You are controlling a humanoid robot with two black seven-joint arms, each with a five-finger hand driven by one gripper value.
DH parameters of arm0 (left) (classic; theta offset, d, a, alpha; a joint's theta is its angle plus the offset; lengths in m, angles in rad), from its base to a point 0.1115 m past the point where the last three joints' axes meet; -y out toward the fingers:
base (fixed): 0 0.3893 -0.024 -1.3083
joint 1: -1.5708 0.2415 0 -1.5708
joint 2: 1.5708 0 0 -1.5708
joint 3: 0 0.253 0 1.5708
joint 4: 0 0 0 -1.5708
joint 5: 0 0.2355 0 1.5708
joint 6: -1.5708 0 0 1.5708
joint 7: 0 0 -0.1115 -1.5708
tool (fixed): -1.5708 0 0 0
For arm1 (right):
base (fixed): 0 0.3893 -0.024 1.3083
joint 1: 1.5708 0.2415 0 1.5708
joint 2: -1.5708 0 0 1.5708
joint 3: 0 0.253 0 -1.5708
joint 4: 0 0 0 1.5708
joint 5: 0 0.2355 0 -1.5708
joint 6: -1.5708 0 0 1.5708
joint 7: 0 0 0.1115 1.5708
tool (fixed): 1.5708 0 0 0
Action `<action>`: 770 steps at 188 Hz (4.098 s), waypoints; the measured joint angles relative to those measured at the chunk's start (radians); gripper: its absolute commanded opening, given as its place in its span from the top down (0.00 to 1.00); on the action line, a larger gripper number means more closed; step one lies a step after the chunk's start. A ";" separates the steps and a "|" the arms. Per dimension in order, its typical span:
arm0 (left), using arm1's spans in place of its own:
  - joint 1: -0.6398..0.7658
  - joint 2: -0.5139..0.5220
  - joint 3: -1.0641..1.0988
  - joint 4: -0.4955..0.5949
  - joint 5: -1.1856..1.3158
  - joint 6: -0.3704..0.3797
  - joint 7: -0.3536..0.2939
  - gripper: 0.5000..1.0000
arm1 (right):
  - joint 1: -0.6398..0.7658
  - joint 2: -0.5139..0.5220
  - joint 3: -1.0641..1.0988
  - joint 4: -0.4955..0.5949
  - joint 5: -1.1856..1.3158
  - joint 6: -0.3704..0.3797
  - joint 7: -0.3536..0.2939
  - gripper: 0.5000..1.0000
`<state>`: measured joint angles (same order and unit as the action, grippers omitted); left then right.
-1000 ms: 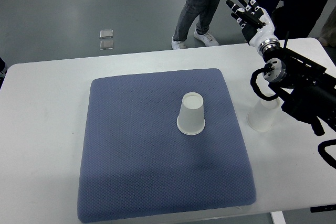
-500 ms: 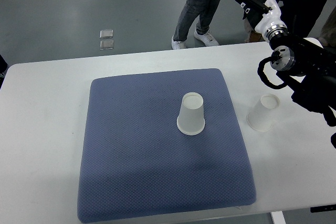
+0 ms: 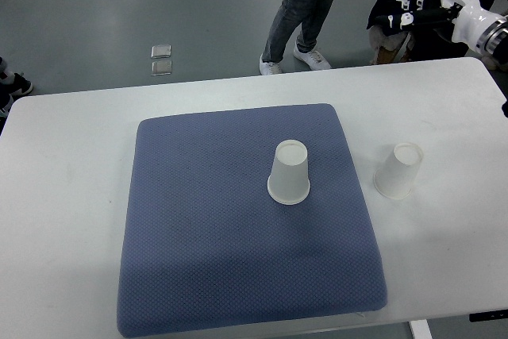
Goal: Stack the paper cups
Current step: 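Lower the right hand down beside the white cup on the table, then close the right hand fingers around the white cup, then lift the cup with the right hand and carry it over the cup on the mat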
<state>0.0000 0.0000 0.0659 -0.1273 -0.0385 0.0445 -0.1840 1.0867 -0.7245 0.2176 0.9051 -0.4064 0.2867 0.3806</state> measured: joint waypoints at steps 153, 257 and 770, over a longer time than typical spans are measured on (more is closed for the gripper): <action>0.000 0.000 0.000 0.000 0.000 0.000 0.000 0.00 | 0.031 -0.241 -0.137 0.297 -0.942 0.121 0.001 0.18; 0.000 0.000 0.000 0.000 0.000 0.000 0.000 0.00 | 0.012 -0.108 -0.271 0.266 -1.124 -0.072 0.000 0.18; 0.000 0.000 0.000 0.000 0.000 0.000 0.000 0.00 | 0.417 -0.061 -0.294 0.312 -1.204 0.052 0.051 0.74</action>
<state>-0.0001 0.0000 0.0660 -0.1273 -0.0384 0.0444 -0.1841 1.5037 -0.7854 -0.0759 1.2168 -1.6104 0.3391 0.4316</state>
